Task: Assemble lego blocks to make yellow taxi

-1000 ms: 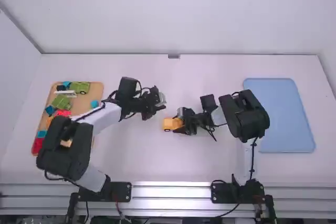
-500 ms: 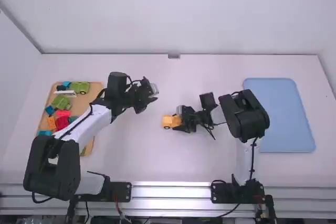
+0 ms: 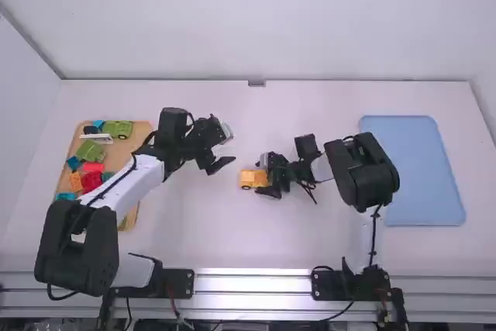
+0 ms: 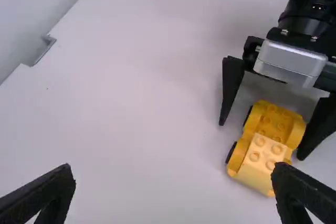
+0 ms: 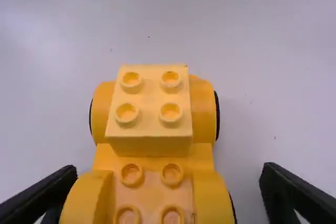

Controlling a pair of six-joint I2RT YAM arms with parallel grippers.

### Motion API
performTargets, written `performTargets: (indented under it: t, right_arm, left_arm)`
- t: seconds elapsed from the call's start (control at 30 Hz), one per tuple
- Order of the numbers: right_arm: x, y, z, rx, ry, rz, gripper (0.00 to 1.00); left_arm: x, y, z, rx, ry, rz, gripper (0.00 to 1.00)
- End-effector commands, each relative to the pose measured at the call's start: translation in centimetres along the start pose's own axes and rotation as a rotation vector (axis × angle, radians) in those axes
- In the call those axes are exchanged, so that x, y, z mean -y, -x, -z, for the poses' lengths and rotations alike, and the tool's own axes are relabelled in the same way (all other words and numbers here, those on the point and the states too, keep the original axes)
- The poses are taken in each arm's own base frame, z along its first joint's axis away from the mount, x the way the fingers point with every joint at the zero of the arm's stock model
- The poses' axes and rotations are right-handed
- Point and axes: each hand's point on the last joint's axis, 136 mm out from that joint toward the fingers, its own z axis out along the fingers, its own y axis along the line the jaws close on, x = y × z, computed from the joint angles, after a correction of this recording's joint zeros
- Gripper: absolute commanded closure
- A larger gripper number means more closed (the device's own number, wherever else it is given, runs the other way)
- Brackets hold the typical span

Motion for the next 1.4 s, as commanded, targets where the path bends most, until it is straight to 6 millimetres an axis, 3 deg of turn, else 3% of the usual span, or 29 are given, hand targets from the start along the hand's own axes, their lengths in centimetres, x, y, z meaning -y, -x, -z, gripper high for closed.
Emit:
performTargets:
  t: [0.0, 0.07, 0.3, 0.5, 0.6, 0.7, 0.8, 0.87, 0.9, 1.03, 1.37]
  right_arm:
    - [1.0, -0.3, 1.4, -0.100, -0.073, -0.008, 0.06]
    - [1.1, 0.0, 2.2, -0.138, -0.093, -0.021, 0.03]
    - [0.8, 1.6, 8.2, -0.407, -0.226, -0.063, 0.02]
    - [1.0, 3.6, 10.4, -0.438, -0.300, -0.025, 0.02]
    - [1.2, 4.5, 10.9, -0.424, -0.319, -0.001, 0.02]
    - [1.5, 5.0, 11.0, -0.419, -0.329, 0.047, 0.02]
    - [2.2, 5.4, 11.0, -0.406, -0.349, 0.086, 0.02]
    - [2.6, 5.7, 11.1, -0.398, -0.361, 0.098, 0.02]
    - [2.9, 6.0, 11.1, -0.389, -0.373, 0.112, 0.02]
    - [3.7, 6.6, 11.2, -0.372, -0.401, 0.141, 0.02]
    - [5.5, 8.4, 11.5, -0.325, -0.472, 0.217, 0.02]
  left_arm:
    - [-0.7, 1.0, 0.9, 0.022, 0.029, 0.009, 0.01]
    - [-1.0, 1.0, 1.1, 0.021, 0.043, 0.032, 0.01]
    - [-5.0, 0.0, 4.1, 0.005, 0.236, 0.339, 0.01]
    - [-5.5, -1.1, 7.6, -0.002, 0.290, 0.527, 0.01]
    - [-5.3, -1.6, 9.6, -0.012, 0.324, 0.581, 0.01]
    - [-6.0, -2.5, 11.8, -0.011, 0.434, 0.790, 0.01]
    - [-6.3, -5.3, 15.2, -0.066, 0.674, 1.032, 0.01]
    - [-6.1, -6.3, 16.5, -0.092, 0.765, 1.097, 0.01]
    - [-5.8, -7.5, 18.2, -0.121, 0.866, 1.165, 0.01]
    - [-5.1, -9.4, 21.9, -0.187, 1.053, 1.259, 0.01]
    - [-1.3, -14.1, 30.7, -0.395, 1.322, 1.645, 0.01]
